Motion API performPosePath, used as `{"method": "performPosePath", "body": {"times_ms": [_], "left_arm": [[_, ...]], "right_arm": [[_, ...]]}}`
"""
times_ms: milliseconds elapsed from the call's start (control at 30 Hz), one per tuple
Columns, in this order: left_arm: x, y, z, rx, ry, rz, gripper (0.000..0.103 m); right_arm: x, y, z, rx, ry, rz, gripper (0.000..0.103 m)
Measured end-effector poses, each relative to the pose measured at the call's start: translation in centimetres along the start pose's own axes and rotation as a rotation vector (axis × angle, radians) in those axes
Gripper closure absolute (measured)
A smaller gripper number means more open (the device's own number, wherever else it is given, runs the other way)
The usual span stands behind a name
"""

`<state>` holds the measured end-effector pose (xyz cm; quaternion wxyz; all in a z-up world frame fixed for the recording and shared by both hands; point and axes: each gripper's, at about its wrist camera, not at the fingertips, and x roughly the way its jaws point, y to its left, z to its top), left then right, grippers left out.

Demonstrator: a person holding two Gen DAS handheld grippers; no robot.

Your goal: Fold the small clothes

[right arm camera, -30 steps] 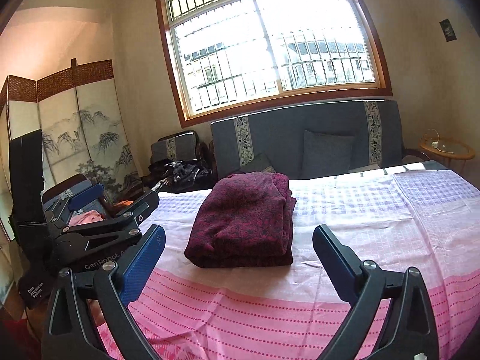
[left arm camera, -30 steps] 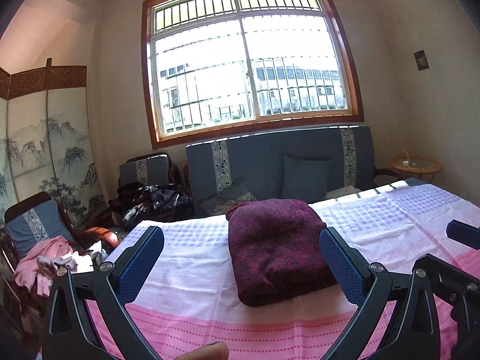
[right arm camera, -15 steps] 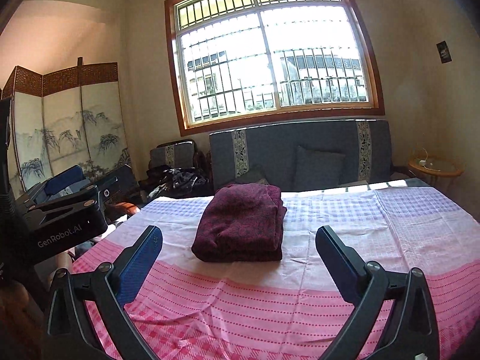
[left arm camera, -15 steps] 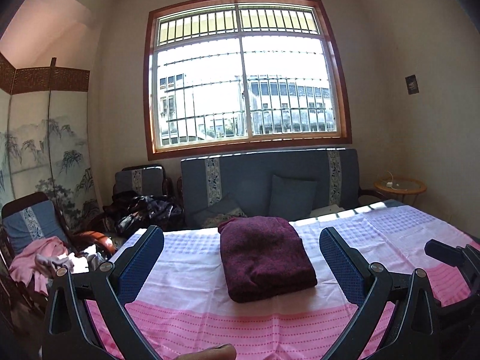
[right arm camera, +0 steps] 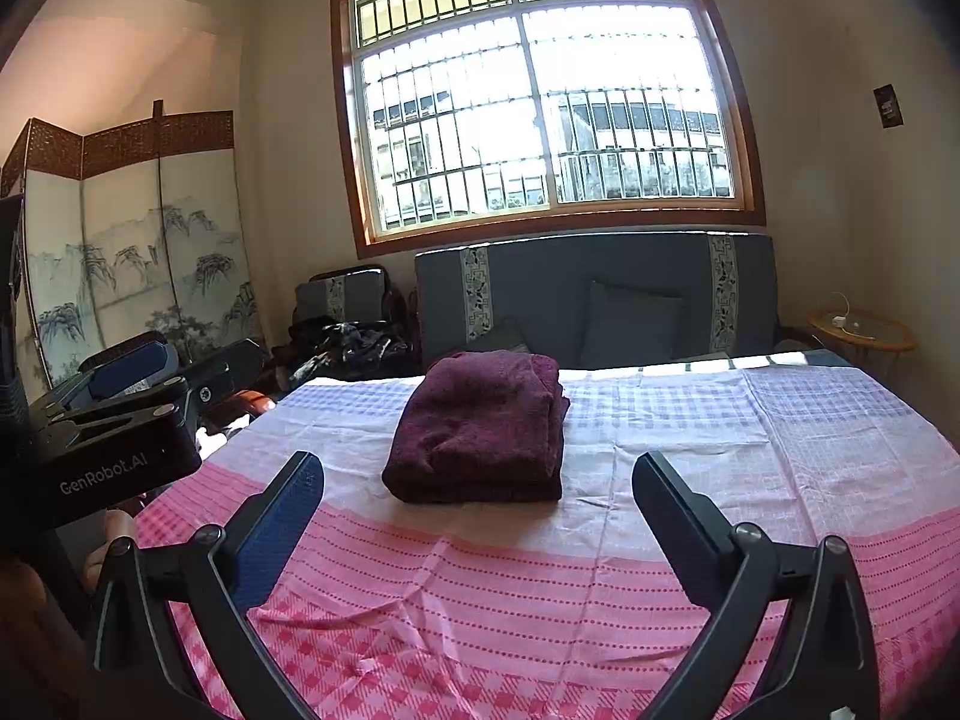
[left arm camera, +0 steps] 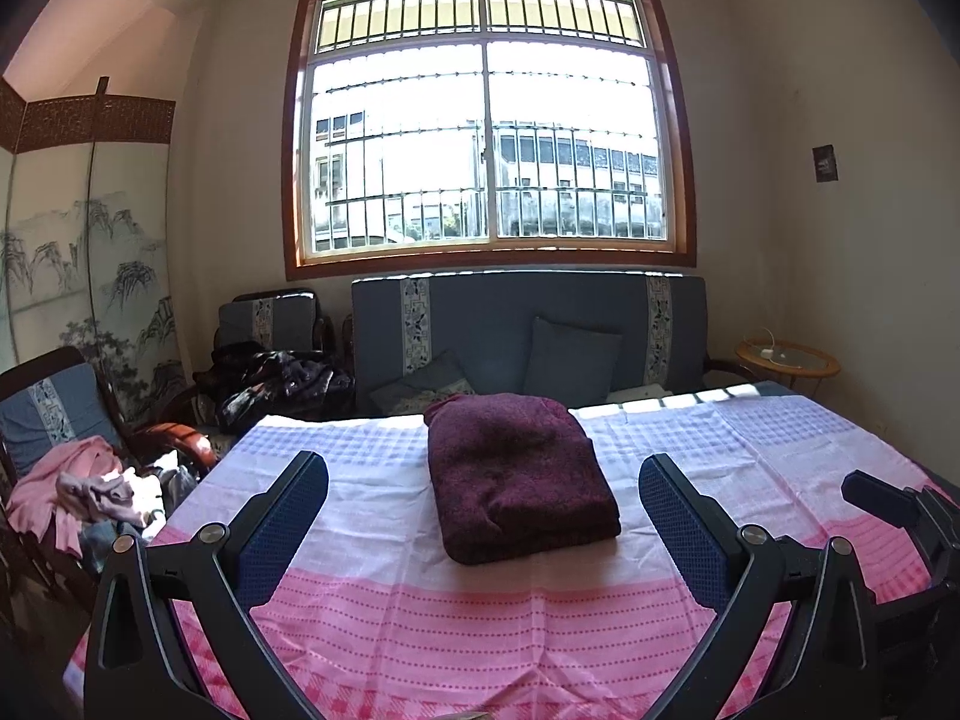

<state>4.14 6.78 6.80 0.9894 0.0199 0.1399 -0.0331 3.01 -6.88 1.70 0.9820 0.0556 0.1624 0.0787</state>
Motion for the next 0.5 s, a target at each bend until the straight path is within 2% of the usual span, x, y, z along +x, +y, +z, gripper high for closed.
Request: {"method": "performPosePath", "body": {"times_ms": [233,433,500], "left_arm": [[1.4,-0.2,-0.8,0.012,0.038,-0.013,0.000],[2.3,-0.8,-1.6,0.033,0.034,0.019,0.000],[2.8,-0.6,-1.8,0.016,0.068,0.011,0.000]], "right_arm": [[1.0,0.0,-0.5,-0.004,0.033,0.004,0.000],[2.3,-0.2,-1.4,0.001,0.078,0.011,0.000],[2.6,-0.4,-1.7,0.009,0.090,0.013,0.000]]}}
